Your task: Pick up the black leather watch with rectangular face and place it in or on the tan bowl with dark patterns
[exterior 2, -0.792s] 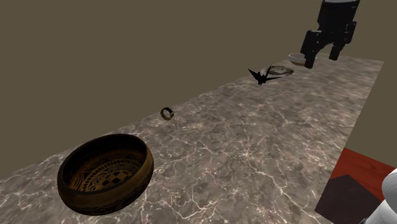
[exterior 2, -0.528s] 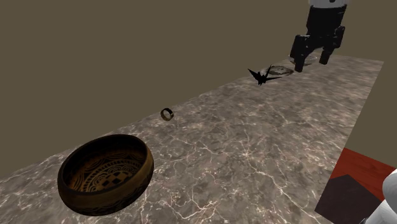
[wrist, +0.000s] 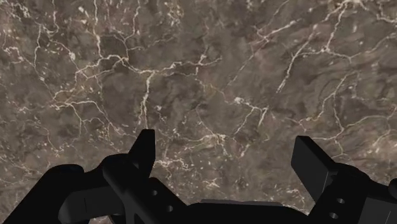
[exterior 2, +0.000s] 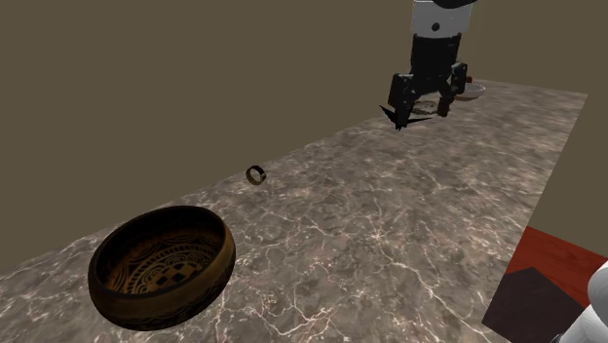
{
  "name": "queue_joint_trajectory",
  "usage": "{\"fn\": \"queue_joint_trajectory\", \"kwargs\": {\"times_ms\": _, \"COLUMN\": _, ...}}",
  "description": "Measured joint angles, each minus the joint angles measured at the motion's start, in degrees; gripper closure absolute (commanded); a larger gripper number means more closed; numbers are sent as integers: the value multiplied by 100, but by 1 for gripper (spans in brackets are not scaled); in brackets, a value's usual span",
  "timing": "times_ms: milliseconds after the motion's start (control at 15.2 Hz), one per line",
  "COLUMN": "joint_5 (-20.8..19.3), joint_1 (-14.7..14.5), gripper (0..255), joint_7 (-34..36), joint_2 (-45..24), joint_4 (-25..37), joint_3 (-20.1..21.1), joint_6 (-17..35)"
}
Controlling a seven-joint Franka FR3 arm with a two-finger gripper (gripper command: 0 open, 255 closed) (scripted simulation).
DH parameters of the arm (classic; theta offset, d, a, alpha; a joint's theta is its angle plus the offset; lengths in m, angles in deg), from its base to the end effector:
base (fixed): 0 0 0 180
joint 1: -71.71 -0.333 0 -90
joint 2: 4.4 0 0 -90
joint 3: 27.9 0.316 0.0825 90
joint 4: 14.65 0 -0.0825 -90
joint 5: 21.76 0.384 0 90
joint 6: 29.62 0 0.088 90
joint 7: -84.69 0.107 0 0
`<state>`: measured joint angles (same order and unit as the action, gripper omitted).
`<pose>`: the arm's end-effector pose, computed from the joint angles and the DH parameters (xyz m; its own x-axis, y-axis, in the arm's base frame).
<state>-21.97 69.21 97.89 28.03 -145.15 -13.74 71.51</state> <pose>0.3688 0.1265 0.5623 0.9972 0.0305 0.0688 0.0219 -0.9923 0.1223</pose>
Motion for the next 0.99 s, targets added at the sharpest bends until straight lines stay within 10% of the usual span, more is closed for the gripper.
{"fn": "queue_joint_trajectory", "kwargs": {"times_ms": 990, "joint_5": -151, "joint_1": -158, "gripper": 0, "joint_7": 2310, "joint_2": -2706, "joint_4": 1593, "joint_3": 1388, "joint_6": 838}}
